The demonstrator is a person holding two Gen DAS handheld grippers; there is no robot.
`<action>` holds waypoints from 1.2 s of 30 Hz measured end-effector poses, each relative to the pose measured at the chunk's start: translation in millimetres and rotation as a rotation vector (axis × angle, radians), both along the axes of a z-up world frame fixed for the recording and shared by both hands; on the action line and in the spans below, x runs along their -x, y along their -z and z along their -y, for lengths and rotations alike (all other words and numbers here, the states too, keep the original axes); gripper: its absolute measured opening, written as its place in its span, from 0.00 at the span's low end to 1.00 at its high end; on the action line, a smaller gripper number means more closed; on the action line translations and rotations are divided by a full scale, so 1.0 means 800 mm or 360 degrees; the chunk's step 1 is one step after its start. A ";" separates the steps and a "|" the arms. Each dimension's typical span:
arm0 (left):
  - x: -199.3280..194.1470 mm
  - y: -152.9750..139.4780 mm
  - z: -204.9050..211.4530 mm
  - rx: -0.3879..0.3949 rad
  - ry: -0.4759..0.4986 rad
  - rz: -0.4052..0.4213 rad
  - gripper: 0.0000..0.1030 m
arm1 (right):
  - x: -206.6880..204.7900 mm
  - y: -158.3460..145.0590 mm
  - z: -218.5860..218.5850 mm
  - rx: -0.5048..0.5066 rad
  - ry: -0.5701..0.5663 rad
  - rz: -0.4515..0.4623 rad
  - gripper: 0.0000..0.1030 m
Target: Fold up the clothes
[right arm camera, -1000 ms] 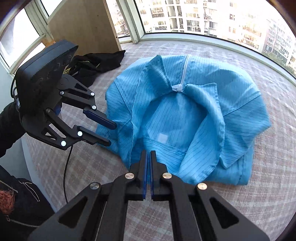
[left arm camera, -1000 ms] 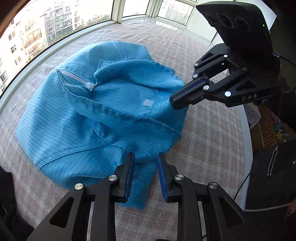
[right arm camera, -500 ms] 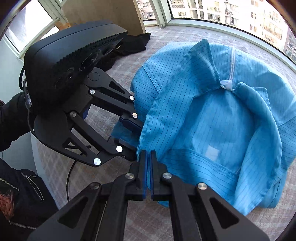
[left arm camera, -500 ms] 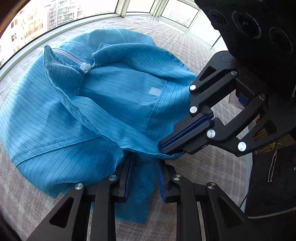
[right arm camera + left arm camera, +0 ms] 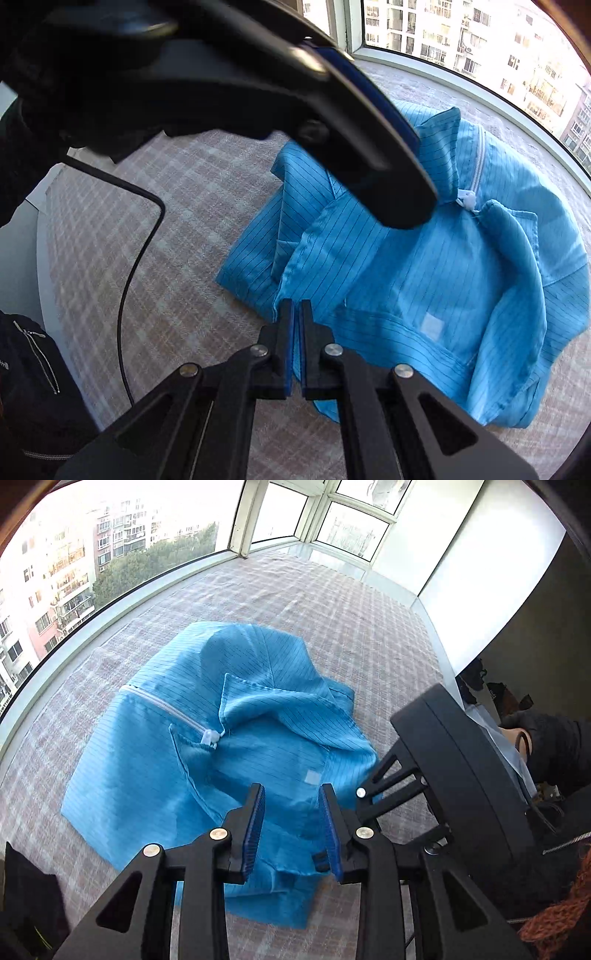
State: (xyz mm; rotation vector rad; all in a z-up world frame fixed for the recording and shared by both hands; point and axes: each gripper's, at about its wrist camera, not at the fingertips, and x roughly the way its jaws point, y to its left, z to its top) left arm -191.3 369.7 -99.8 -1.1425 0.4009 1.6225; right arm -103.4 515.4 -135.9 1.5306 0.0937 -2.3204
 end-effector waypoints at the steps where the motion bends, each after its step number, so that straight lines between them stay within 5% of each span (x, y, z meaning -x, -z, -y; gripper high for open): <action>1: 0.012 0.005 -0.008 0.0038 0.0008 -0.0021 0.28 | 0.000 0.000 0.000 0.0003 0.0006 -0.0001 0.02; 5: 0.050 0.047 0.002 0.0184 -0.0102 -0.0045 0.28 | -0.004 0.006 0.001 -0.0036 0.0023 -0.0004 0.02; 9: 0.074 0.080 0.032 0.0024 -0.0231 0.0198 0.28 | -0.011 0.016 0.003 -0.0048 0.0043 -0.0019 0.02; 13: 0.064 0.080 0.049 -0.0032 -0.0226 0.0186 0.28 | -0.025 0.009 -0.004 0.0013 0.0112 -0.0053 0.02; 16: 0.057 0.071 0.058 -0.0049 -0.0227 0.0150 0.28 | -0.056 -0.013 -0.034 0.0214 0.0307 -0.0111 0.02; 20: 0.037 0.050 0.055 -0.0067 -0.0155 0.0076 0.28 | -0.115 -0.017 -0.085 0.0556 0.0708 -0.0119 0.03; 24: -0.003 0.034 0.032 -0.0010 0.0072 0.0049 0.30 | -0.121 0.008 -0.084 0.0533 0.0886 -0.0022 0.05; 28: -0.039 0.048 0.008 0.0199 0.0282 -0.0020 0.31 | -0.116 0.018 -0.082 0.0616 0.0970 0.0036 0.37; 36: -0.046 0.062 0.028 0.0260 0.0273 0.0011 0.31 | -0.082 0.033 -0.094 0.0726 0.1167 0.0033 0.40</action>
